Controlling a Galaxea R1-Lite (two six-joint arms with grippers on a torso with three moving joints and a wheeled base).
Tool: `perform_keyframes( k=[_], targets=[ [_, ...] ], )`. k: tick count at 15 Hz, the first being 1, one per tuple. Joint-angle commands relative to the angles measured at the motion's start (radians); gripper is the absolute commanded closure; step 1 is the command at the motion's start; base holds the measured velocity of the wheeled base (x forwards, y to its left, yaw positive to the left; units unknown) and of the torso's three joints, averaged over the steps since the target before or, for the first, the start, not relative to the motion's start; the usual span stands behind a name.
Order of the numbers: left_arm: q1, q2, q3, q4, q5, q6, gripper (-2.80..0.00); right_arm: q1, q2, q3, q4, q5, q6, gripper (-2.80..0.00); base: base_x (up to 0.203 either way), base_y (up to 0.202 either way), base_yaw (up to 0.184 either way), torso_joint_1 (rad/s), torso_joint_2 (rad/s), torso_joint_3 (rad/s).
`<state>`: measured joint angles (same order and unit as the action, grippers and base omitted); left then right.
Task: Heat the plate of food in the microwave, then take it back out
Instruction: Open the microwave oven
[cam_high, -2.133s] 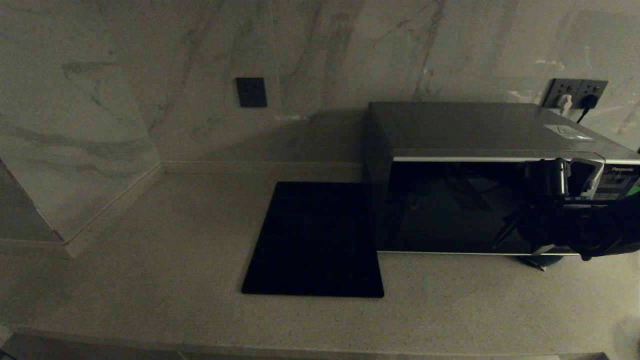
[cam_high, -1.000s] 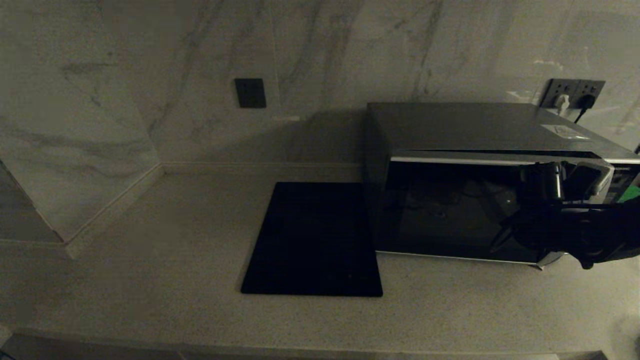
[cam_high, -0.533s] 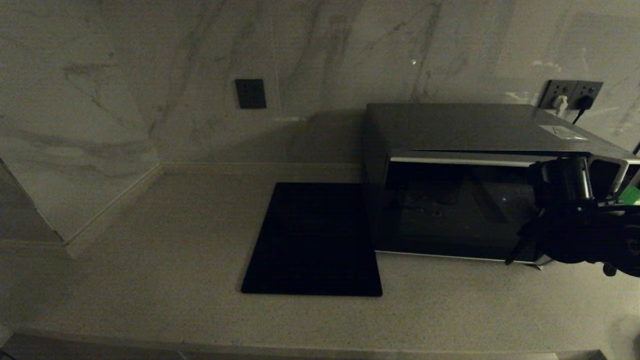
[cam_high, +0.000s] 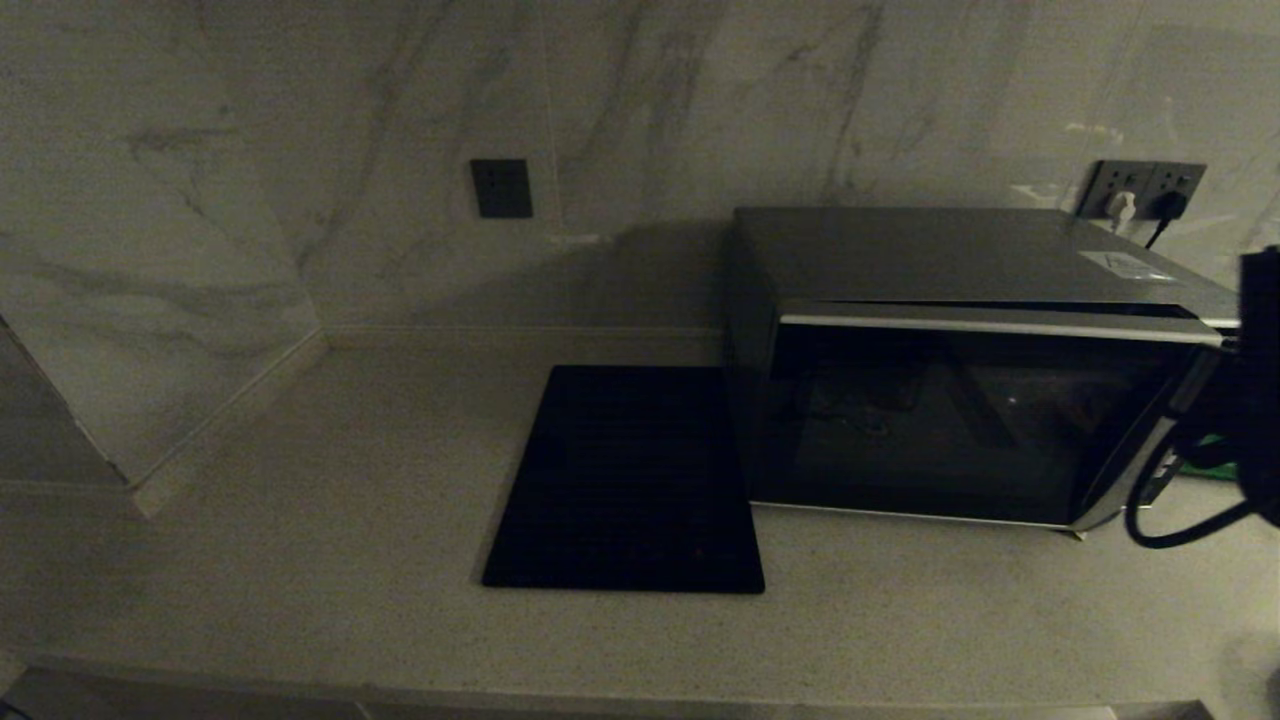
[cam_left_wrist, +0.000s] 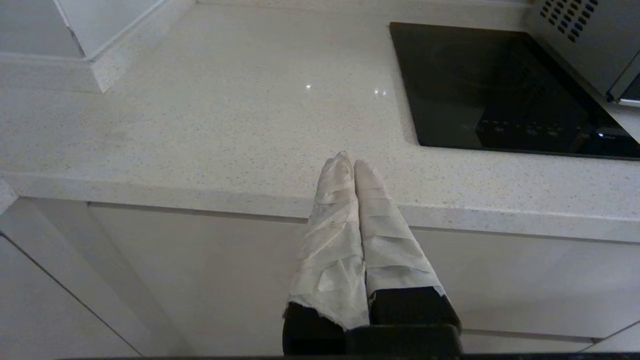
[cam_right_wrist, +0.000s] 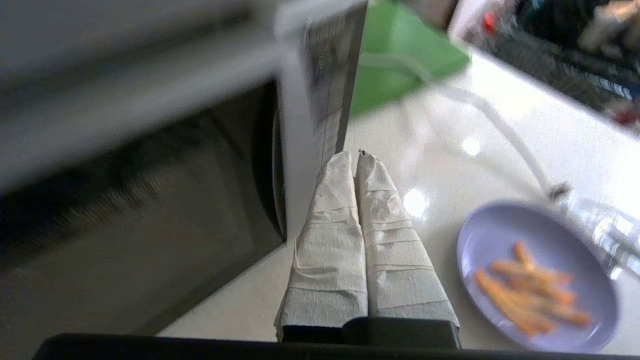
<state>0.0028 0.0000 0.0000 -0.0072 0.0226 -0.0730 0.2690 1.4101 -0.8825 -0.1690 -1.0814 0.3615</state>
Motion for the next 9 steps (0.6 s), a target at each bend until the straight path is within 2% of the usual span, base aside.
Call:
perform_keyframes(
  k=[1, 3, 5, 9],
  targets=[
    [-0.001, 0.000, 0.000, 0.000, 0.000, -0.001, 0.00, -0.021, -0.213, -0.105, 0.088, 0.080, -0.114, 0.00, 0.000, 0.000, 0.000, 0.000, 0.00, 0.000],
    [-0.001, 0.001, 0.000, 0.000, 0.000, -0.001, 0.00, -0.151, -0.226, -0.216, 0.194, 0.220, -0.187, 0.00, 0.000, 0.000, 0.000, 0.000, 0.00, 0.000],
    [-0.001, 0.001, 0.000, 0.000, 0.000, -0.001, 0.00, -0.248, -0.169, -0.359, 0.314, 0.363, -0.211, 0.00, 0.000, 0.000, 0.000, 0.000, 0.00, 0.000],
    [-0.001, 0.001, 0.000, 0.000, 0.000, -0.001, 0.00, -0.314, -0.026, -0.617, 0.594, 0.728, -0.197, 0.00, 0.000, 0.000, 0.000, 0.000, 0.00, 0.000]
  ],
)
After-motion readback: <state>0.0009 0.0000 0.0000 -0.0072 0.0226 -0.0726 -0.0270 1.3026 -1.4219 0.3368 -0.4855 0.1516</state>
